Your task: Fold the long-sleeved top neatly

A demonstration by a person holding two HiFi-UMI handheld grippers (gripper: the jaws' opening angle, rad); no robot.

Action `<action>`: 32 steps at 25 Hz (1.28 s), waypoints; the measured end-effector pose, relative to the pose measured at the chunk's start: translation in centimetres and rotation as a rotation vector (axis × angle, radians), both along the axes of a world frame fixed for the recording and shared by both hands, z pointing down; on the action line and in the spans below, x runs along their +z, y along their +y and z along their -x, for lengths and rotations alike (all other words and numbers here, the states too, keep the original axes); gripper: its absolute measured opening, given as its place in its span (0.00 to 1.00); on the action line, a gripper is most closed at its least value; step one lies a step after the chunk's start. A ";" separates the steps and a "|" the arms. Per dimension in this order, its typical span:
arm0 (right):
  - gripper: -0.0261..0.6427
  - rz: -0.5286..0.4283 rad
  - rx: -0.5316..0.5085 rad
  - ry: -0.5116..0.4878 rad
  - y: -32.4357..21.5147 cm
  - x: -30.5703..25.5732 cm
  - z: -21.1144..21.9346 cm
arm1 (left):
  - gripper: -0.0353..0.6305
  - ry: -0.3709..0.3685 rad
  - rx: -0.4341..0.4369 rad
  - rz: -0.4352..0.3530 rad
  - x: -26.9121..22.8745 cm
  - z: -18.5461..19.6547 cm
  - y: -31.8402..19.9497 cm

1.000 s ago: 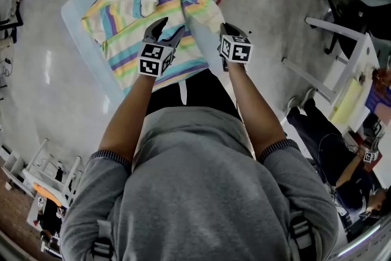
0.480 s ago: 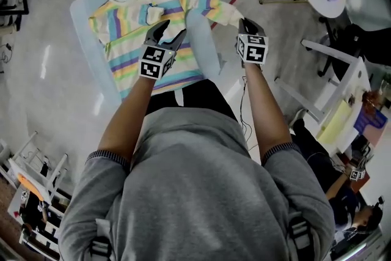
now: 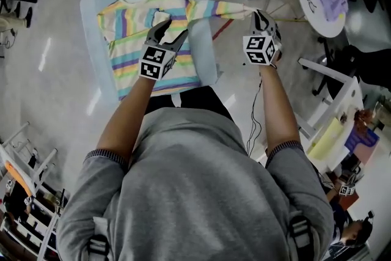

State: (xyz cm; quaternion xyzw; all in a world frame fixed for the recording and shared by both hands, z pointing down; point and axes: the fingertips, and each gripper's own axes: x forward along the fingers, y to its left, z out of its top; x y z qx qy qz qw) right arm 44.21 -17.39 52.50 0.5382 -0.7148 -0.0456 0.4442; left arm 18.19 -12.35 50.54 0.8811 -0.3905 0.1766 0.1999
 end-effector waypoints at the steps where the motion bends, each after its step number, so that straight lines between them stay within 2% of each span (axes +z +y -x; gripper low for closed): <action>1: 0.08 -0.026 -0.038 0.044 -0.4 -0.7 0.3 | 0.47 -0.001 -0.004 -0.005 -0.3 0.2 0.0; 7: 0.08 -0.173 -0.294 0.300 -2.3 -3.3 3.1 | 0.47 -0.005 -0.042 -0.034 -1.9 1.4 -0.6; 11: 0.08 -0.245 -0.450 0.424 -3.3 -4.0 5.5 | 0.47 -0.007 -0.061 -0.069 -3.3 3.0 -1.2; 16: 0.08 -0.292 -0.568 0.511 -5.1 -5.6 9.3 | 0.47 -0.023 -0.068 -0.128 -4.7 5.8 -2.1; 24: 0.08 -0.391 -0.837 0.670 -6.4 -8.1 18.9 | 0.47 0.005 -0.123 -0.133 -5.1 11.3 -2.4; 32: 0.08 -0.439 -1.051 0.736 -6.0 -7.5 28.5 | 0.47 0.008 -0.203 -0.139 -4.8 17.7 -2.4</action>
